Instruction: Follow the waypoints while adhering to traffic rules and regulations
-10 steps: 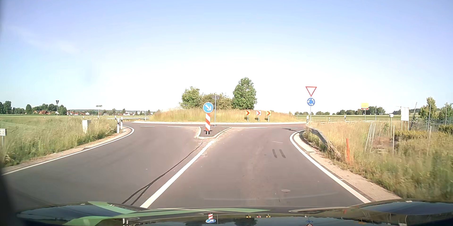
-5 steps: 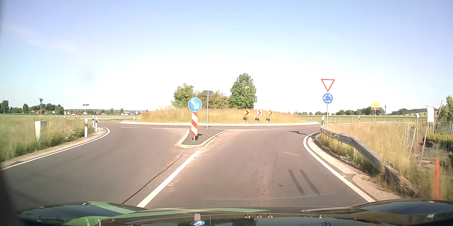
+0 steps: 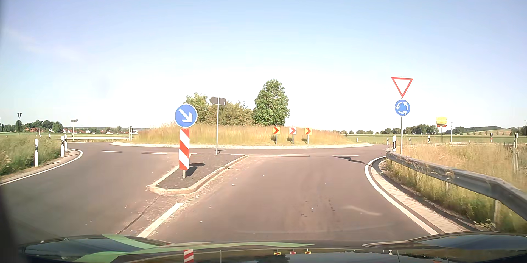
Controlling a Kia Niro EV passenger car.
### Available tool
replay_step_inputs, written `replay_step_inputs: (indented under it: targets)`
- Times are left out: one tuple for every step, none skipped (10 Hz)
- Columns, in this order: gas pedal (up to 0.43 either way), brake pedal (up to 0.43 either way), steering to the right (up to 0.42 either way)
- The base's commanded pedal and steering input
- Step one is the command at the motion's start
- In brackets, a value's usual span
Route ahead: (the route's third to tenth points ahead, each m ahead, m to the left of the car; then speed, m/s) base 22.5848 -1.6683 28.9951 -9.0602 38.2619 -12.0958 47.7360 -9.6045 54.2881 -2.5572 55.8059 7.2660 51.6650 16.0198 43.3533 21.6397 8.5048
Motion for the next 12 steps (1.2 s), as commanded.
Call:
replay_step_inputs:
  targets:
    - [0.067, 0.000, 0.050]
    - [0.067, 0.000, 0.055]
    - [0.067, 0.000, 0.060]
    - [0.067, 0.000, 0.066]
    - [0.067, 0.000, 0.074]
    - [0.067, 0.000, 0.081]
    - [0.067, 0.000, 0.084]
    - [0.067, 0.000, 0.090]
    - [0.067, 0.000, 0.096]
    - [0.067, 0.000, 0.102]
    - [0.067, 0.000, 0.115]
    - [0.067, 0.000, 0.128]
